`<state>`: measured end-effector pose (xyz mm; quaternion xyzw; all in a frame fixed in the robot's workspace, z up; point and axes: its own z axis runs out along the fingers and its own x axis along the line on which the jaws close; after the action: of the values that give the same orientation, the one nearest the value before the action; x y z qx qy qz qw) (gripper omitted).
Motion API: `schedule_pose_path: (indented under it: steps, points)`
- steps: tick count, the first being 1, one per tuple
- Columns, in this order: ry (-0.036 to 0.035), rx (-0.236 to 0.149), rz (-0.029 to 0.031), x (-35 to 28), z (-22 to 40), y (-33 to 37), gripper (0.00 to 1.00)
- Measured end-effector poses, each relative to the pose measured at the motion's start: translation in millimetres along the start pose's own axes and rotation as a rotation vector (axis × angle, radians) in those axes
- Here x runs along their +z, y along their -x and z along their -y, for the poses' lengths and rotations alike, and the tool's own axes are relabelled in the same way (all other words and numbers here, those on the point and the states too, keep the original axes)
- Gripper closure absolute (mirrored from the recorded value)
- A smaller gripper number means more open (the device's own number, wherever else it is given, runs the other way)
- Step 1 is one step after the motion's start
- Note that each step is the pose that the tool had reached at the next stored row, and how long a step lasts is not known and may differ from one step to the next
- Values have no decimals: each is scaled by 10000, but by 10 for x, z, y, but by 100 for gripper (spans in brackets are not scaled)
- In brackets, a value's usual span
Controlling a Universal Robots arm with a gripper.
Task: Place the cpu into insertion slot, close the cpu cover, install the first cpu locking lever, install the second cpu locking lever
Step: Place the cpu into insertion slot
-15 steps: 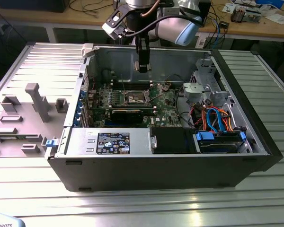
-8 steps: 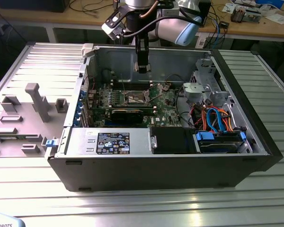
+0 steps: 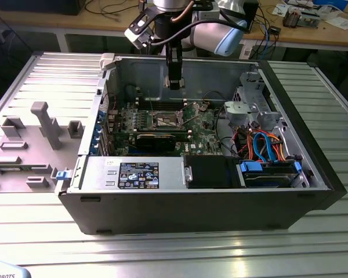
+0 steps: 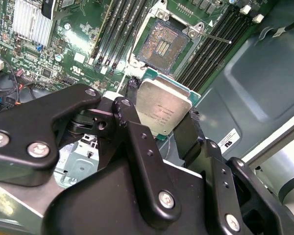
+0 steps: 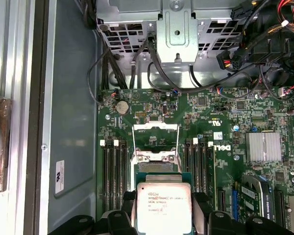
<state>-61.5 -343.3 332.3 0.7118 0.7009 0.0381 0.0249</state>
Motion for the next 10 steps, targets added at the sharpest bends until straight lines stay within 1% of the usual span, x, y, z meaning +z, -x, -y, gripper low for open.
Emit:
schedule_pose_path:
  steps: [2,4,6,7,8,9,10]
  points:
    - [-1,3,1,0,2,0,46]
    - [3,185,16,22,13,1,46]
    - [6,249,23,87,34,2,46]
    - [5,237,22,138,49,4,46]
    - [4,171,16,171,53,4,46]
    - [1,54,2,189,56,4,46]
    - [-1,-15,-25,196,57,5,46]
